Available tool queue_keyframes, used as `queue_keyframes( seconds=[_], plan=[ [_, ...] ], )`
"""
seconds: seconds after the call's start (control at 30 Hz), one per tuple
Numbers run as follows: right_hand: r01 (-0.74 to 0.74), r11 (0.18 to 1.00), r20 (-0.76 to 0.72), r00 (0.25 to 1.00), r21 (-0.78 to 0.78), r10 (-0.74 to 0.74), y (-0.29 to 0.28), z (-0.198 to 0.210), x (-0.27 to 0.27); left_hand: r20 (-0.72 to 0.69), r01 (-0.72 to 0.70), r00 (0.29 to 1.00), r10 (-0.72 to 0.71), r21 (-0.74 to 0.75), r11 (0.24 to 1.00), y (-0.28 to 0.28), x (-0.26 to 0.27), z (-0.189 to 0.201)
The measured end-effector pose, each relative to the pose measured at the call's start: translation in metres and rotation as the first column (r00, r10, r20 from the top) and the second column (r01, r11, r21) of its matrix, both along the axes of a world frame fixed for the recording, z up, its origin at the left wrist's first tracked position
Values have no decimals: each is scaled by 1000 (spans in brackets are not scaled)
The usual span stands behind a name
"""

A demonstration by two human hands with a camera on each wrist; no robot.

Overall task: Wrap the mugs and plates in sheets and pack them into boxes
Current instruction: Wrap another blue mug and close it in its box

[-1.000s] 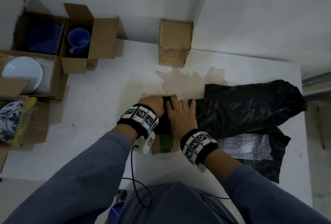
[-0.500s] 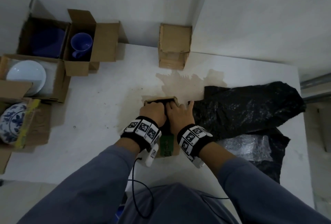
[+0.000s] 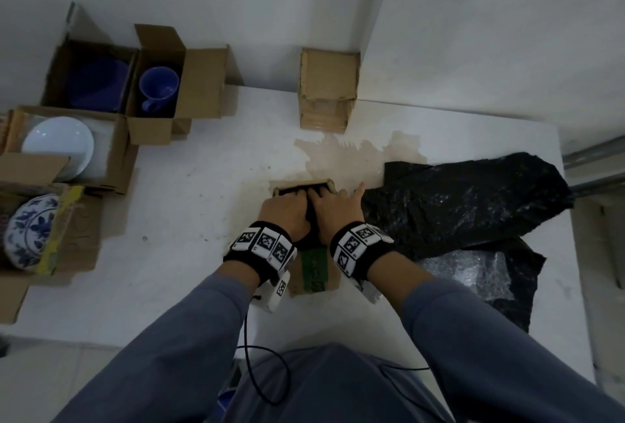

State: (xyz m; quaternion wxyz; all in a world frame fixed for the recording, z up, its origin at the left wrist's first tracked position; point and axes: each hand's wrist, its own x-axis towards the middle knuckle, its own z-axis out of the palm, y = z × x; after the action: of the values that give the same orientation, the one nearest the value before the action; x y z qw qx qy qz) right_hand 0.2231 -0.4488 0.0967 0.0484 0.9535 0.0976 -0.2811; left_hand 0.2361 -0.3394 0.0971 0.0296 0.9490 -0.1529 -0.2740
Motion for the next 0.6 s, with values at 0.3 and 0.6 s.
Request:
queue_keyframes(
  seconds=[0.3,0.6],
  plan=[
    [-79,997,13,997,1,79,-8,20,4,228,-297,822,522,-609,735,49,-6,7],
    [19,990,-32,999,140,-15,-17,19,-30,-184,-500,851,492,-569,652,67,-7,-15]
  ],
)
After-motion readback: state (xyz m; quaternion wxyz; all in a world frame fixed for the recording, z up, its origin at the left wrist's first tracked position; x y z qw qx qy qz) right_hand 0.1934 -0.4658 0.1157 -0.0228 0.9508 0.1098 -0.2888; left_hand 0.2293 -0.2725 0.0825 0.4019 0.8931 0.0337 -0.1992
